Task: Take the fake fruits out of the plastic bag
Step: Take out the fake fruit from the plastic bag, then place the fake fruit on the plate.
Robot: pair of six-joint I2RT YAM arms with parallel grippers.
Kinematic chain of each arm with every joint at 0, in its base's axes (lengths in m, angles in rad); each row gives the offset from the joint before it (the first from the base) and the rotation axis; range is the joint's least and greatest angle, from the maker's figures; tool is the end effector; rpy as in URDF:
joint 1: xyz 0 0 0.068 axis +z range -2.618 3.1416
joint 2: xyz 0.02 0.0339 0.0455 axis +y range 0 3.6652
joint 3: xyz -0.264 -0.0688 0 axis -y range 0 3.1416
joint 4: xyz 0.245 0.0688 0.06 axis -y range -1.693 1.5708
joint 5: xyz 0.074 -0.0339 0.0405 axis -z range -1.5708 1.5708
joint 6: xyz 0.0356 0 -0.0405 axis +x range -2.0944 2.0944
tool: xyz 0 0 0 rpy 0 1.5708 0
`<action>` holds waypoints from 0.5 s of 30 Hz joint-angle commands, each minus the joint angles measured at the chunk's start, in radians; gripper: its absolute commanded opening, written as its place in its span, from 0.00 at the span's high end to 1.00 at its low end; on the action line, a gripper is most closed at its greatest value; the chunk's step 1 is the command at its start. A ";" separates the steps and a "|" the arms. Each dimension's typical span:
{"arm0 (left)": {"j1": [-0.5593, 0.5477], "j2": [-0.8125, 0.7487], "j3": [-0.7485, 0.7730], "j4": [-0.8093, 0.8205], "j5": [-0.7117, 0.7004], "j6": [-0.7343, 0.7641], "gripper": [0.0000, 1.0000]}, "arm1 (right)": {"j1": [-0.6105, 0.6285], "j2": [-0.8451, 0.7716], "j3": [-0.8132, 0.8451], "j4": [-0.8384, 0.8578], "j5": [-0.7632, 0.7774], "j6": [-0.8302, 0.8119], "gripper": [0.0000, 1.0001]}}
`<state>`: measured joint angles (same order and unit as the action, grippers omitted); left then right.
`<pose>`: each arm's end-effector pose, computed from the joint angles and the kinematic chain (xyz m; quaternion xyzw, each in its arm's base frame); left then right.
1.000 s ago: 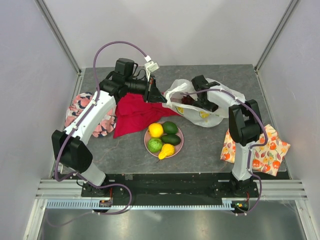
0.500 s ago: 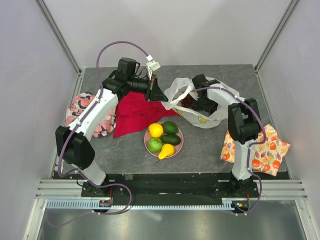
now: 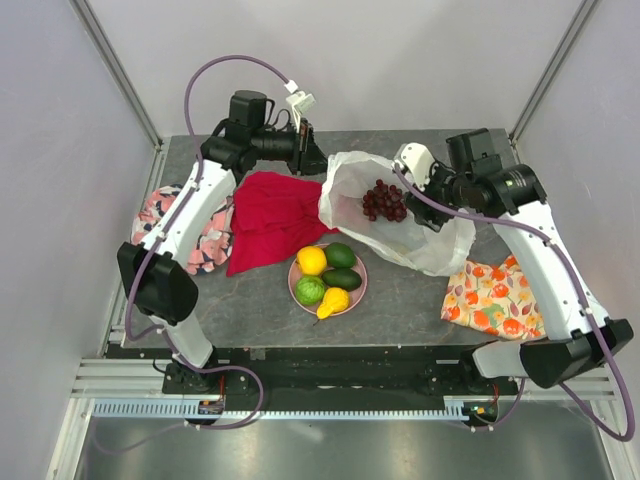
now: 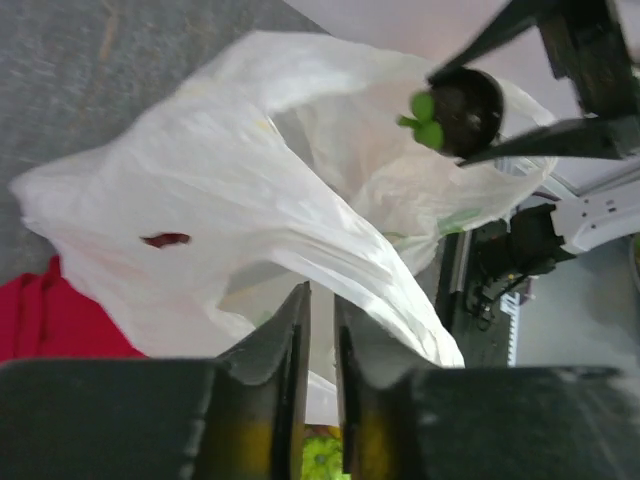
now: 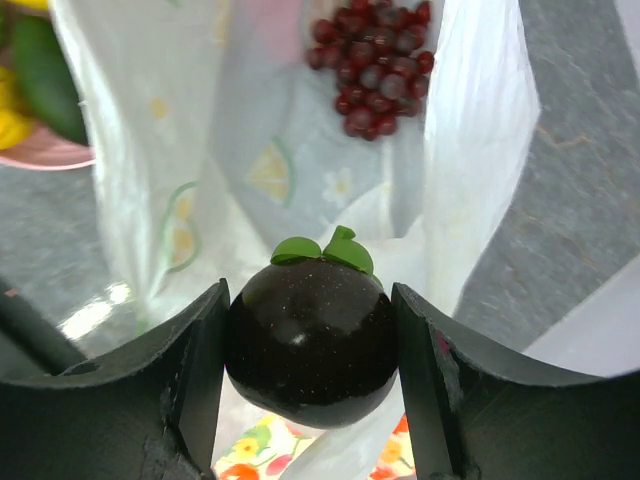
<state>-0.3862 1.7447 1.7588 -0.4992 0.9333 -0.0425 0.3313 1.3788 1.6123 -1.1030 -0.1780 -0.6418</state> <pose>0.3542 -0.1749 0.3926 0.3598 0.7137 -0.4745 0.3688 0.2480 0.0920 0.4044 -0.4644 0.8126 0.0296 0.3509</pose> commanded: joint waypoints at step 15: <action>0.187 -0.281 -0.094 -0.036 -0.156 0.073 0.49 | 0.403 0.041 -0.189 0.080 -0.270 -0.047 0.45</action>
<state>-0.2447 1.5890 1.7050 -0.5308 0.8040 -0.0322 0.7074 1.3613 1.4551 -1.1252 -0.4080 -0.6323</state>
